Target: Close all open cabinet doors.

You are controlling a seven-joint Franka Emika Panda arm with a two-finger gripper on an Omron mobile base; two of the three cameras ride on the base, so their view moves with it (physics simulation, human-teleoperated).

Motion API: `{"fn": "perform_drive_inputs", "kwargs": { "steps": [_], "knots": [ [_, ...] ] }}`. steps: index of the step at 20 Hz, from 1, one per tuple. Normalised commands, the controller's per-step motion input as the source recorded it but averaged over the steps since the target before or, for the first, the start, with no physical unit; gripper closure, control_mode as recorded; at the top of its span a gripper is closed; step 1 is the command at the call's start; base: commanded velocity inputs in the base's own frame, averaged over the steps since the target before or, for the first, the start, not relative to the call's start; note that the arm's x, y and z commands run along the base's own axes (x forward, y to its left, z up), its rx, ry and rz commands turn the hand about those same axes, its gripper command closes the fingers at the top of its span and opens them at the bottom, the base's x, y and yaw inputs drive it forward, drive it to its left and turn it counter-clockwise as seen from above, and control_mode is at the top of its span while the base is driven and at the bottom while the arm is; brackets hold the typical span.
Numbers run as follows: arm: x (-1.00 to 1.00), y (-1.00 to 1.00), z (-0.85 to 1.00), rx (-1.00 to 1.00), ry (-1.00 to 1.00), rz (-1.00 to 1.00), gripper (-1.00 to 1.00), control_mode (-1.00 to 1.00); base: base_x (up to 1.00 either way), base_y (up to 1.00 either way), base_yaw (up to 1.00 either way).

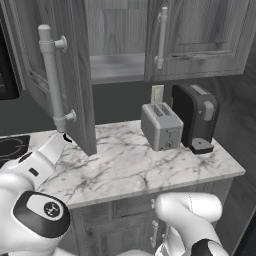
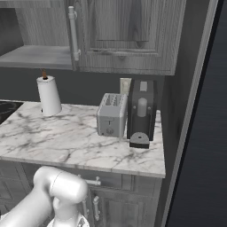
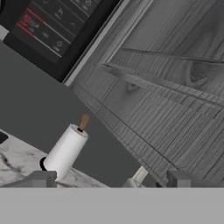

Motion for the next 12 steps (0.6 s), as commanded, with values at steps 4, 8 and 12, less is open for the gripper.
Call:
{"fn": "perform_drive_inputs", "kwargs": {
  "steps": [4,8,12],
  "knots": [
    [0.39,-0.03,-0.02,-0.07,0.0,-0.01,-1.0,-1.0,0.0,0.0,0.0],
    [0.29,-0.19,-0.01,-0.04,0.0,0.0,-1.0,-1.0,0.0,0.0,0.0],
    [0.19,-0.32,-0.05,-0.04,0.0,0.0,-1.0,-1.0,0.0,0.0,0.0]
  ]
}}
